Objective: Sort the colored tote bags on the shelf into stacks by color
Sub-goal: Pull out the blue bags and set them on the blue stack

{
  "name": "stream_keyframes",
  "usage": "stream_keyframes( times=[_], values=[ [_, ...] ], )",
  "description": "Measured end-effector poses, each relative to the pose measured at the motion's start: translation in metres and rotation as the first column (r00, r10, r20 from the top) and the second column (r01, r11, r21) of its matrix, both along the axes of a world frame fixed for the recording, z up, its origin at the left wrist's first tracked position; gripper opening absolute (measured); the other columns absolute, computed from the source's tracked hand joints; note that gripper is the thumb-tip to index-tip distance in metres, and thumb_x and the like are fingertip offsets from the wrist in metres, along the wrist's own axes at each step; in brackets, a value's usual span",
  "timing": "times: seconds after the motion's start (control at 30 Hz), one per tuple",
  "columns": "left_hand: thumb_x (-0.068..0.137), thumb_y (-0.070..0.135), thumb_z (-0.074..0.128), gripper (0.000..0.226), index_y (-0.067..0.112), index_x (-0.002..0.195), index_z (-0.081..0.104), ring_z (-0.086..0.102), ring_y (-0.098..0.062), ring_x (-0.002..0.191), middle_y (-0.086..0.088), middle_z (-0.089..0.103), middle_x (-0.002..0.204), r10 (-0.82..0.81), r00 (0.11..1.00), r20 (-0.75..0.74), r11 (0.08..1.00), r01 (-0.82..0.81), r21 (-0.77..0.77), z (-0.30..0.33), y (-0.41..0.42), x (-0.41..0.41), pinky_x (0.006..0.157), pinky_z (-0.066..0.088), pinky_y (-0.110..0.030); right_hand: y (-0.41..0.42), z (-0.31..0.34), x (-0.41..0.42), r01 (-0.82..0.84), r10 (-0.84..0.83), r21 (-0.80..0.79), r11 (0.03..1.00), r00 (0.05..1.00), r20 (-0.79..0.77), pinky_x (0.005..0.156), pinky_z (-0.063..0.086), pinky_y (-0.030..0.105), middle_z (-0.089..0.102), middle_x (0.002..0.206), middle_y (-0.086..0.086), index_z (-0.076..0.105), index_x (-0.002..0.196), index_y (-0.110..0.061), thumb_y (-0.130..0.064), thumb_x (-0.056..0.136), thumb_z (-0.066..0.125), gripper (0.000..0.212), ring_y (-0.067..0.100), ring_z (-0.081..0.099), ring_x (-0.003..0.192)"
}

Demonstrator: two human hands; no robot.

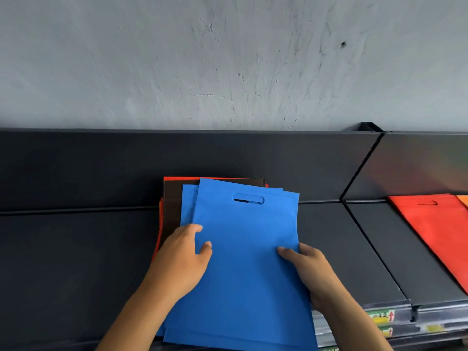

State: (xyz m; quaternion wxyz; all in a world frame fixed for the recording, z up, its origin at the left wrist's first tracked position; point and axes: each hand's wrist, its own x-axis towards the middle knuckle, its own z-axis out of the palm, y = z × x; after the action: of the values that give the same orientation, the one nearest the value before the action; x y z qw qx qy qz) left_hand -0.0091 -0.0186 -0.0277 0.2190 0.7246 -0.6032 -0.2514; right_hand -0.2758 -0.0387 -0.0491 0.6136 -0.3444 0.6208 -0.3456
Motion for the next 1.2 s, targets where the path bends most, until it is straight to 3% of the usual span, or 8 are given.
stream_keyframes(
  times=[0.2, 0.3, 0.47, 0.63, 0.73, 0.93, 1.1, 1.2],
  values=[
    [0.101, 0.034, 0.061, 0.054, 0.028, 0.152, 0.043, 0.050, -0.012, 0.136, 0.003, 0.042, 0.157, 0.158, 0.934, -0.319, 0.987, -0.163, 0.012, -0.001, -0.009, 0.010, 0.096, 0.045, -0.029, 0.001, 0.000, -0.006, 0.000, 0.001, -0.044, 0.999, 1.000, 0.013, 0.089, 0.064, 0.053, 0.082, 0.107, 0.009, 0.073, 0.118, -0.006, -0.015, 0.105, 0.063, 0.018, 0.033, 0.081, 0.096],
    [0.100, 0.028, 0.064, 0.057, 0.025, 0.153, 0.044, 0.056, -0.009, 0.112, 0.001, 0.050, 0.150, 0.254, 0.864, -0.435, 0.964, -0.261, 0.045, 0.004, -0.012, 0.009, 0.084, 0.044, -0.028, 0.005, 0.002, -0.001, -0.073, 0.073, -0.069, 0.995, 0.997, -0.009, 0.092, 0.063, 0.053, 0.082, 0.111, 0.005, 0.070, 0.121, -0.012, -0.012, 0.105, 0.062, 0.017, 0.030, 0.080, 0.099],
    [0.098, 0.027, 0.070, 0.059, 0.020, 0.152, 0.046, 0.061, -0.020, 0.117, -0.004, 0.058, 0.146, 0.296, 0.783, -0.547, 0.950, -0.302, 0.082, 0.003, -0.015, 0.011, 0.086, 0.048, -0.029, 0.012, 0.003, 0.000, -0.091, 0.082, -0.109, 0.990, 0.993, -0.079, 0.092, 0.063, 0.051, 0.082, 0.110, -0.003, 0.065, 0.121, -0.018, -0.012, 0.102, 0.064, 0.020, 0.023, 0.080, 0.099],
    [0.100, 0.020, 0.067, 0.040, 0.017, 0.139, 0.058, 0.073, -0.009, 0.091, 0.001, 0.074, 0.117, 0.254, 0.769, -0.587, 0.966, -0.236, 0.108, 0.009, -0.010, 0.008, 0.074, 0.053, -0.025, 0.021, 0.009, -0.002, -0.047, 0.031, -0.152, 0.987, 0.994, -0.107, 0.090, 0.064, 0.052, 0.081, 0.108, -0.002, 0.065, 0.118, -0.015, -0.013, 0.101, 0.063, 0.017, 0.023, 0.080, 0.096],
    [0.103, 0.023, 0.062, 0.014, 0.024, 0.114, 0.071, 0.077, -0.010, 0.089, 0.006, 0.079, 0.104, 0.177, 0.810, -0.559, 0.984, -0.133, 0.118, 0.011, -0.005, 0.005, 0.085, 0.061, -0.042, 0.027, 0.013, 0.000, 0.010, -0.028, -0.184, 0.983, 0.995, -0.094, 0.089, 0.065, 0.051, 0.082, 0.107, -0.002, 0.067, 0.116, -0.016, -0.016, 0.104, 0.062, 0.013, 0.022, 0.080, 0.095],
    [0.102, 0.028, 0.061, 0.014, 0.033, 0.115, 0.063, 0.074, -0.002, 0.090, 0.019, 0.076, 0.102, 0.044, 0.826, -0.561, 0.991, 0.036, 0.130, 0.016, 0.002, -0.005, 0.085, 0.059, -0.037, 0.040, 0.019, -0.009, 0.105, -0.117, -0.179, 0.978, 0.992, -0.055, 0.089, 0.064, 0.055, 0.082, 0.107, 0.001, 0.067, 0.117, -0.015, -0.017, 0.105, 0.062, 0.013, 0.027, 0.081, 0.096],
    [0.103, 0.023, 0.061, 0.018, 0.030, 0.119, 0.063, 0.075, -0.005, 0.097, 0.015, 0.077, 0.109, 0.029, 0.792, -0.610, 0.982, 0.090, 0.164, 0.017, 0.000, -0.026, 0.090, 0.058, -0.039, 0.041, 0.019, -0.036, 0.141, -0.148, -0.173, 0.975, 0.988, -0.031, 0.091, 0.063, 0.057, 0.082, 0.108, 0.003, 0.066, 0.119, -0.013, -0.015, 0.105, 0.063, 0.014, 0.029, 0.080, 0.097],
    [0.102, 0.023, 0.062, 0.017, 0.027, 0.119, 0.061, 0.075, -0.004, 0.090, 0.009, 0.078, 0.106, 0.050, 0.789, -0.612, 0.985, 0.064, 0.163, 0.020, -0.004, -0.050, 0.080, 0.057, -0.034, 0.034, 0.020, -0.061, 0.143, -0.148, -0.180, 0.973, 0.989, -0.018, 0.091, 0.063, 0.056, 0.082, 0.108, 0.003, 0.066, 0.118, -0.012, -0.015, 0.105, 0.064, 0.014, 0.030, 0.081, 0.096]
  ],
)
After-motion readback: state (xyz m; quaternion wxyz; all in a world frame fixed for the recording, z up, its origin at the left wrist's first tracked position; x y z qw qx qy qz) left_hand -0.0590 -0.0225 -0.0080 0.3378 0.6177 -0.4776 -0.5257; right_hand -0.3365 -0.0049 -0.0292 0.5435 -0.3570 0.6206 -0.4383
